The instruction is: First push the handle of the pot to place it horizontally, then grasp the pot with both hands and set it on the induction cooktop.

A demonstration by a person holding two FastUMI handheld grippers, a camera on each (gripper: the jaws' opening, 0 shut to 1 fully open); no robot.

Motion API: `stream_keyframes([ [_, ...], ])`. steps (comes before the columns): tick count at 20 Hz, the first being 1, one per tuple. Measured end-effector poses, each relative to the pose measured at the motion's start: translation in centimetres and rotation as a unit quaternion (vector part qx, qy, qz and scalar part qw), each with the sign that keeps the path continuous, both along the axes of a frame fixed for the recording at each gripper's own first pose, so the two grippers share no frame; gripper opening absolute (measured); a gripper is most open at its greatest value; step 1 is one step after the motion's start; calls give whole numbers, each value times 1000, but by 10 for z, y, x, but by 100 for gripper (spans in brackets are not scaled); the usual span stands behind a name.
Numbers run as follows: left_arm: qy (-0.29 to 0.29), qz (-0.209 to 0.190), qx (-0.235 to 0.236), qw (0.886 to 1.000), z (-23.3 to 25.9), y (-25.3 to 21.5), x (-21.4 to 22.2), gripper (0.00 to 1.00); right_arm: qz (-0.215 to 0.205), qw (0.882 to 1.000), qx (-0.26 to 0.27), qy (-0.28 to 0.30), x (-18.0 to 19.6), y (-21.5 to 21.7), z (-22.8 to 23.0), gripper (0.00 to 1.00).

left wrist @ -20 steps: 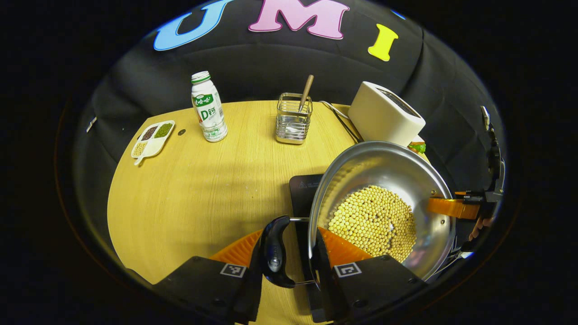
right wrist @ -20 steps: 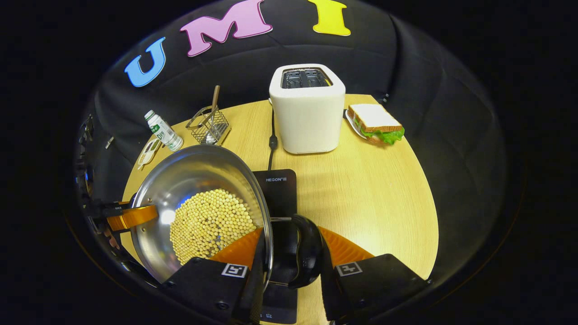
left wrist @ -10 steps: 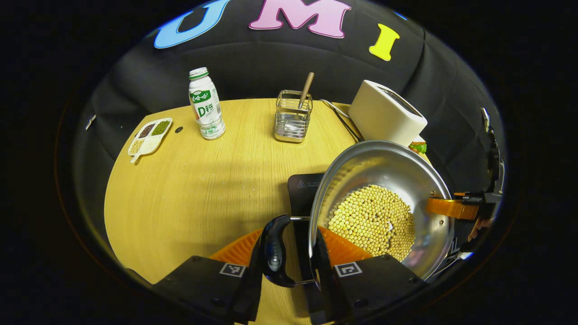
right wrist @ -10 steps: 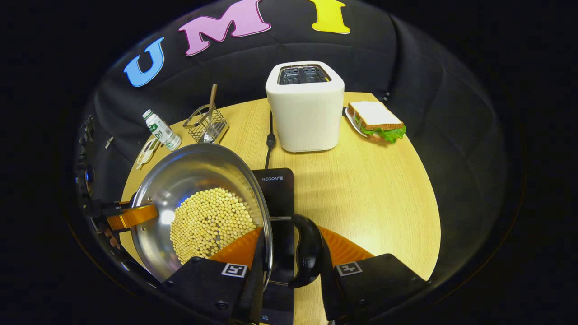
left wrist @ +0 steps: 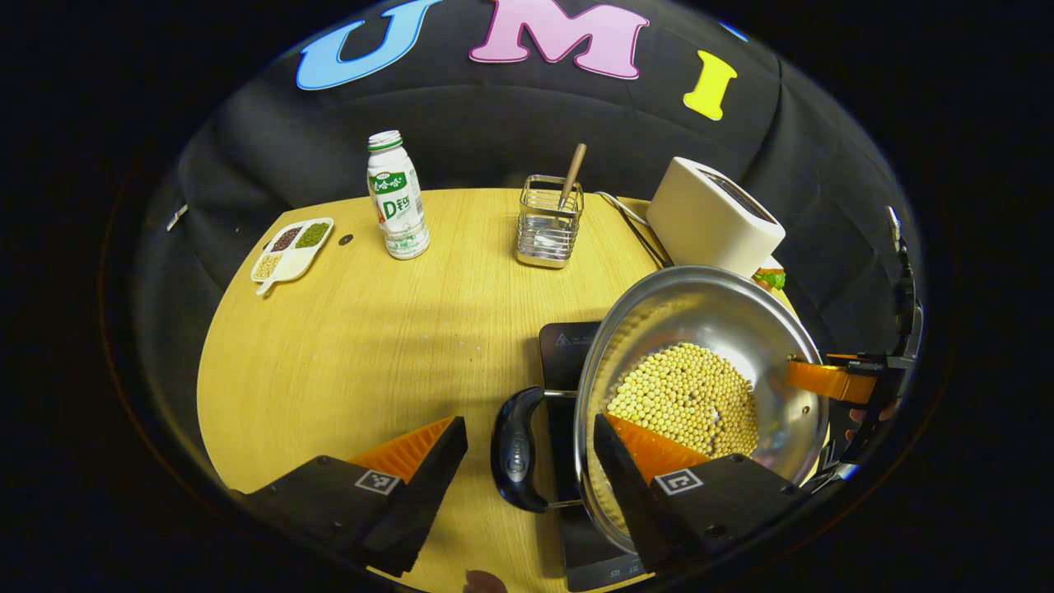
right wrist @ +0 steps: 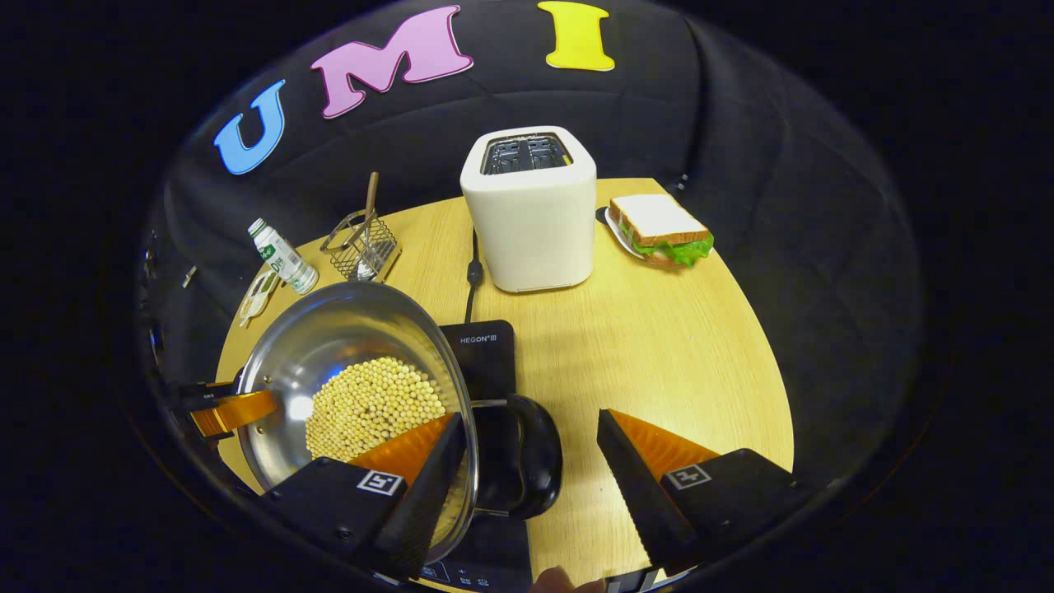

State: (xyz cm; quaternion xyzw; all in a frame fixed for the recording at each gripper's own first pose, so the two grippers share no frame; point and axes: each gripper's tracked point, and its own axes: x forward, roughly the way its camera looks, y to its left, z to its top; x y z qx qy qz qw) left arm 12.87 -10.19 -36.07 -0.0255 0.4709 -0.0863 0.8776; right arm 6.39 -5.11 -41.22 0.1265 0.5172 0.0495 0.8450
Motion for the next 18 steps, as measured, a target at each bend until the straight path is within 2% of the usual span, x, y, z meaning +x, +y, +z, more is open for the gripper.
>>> stream_keyframes([
  [9,-52,4,0,999,46,4,-10,96,-4,998,-24,-59,-8,-4,48,99],
  [14,-108,14,-12,994,96,3,-17,96,-20,993,-31,-116,-7,-11,108,99],
  [18,-163,13,-25,986,147,-1,-29,96,-25,981,-49,-183,-6,-16,165,99],
])
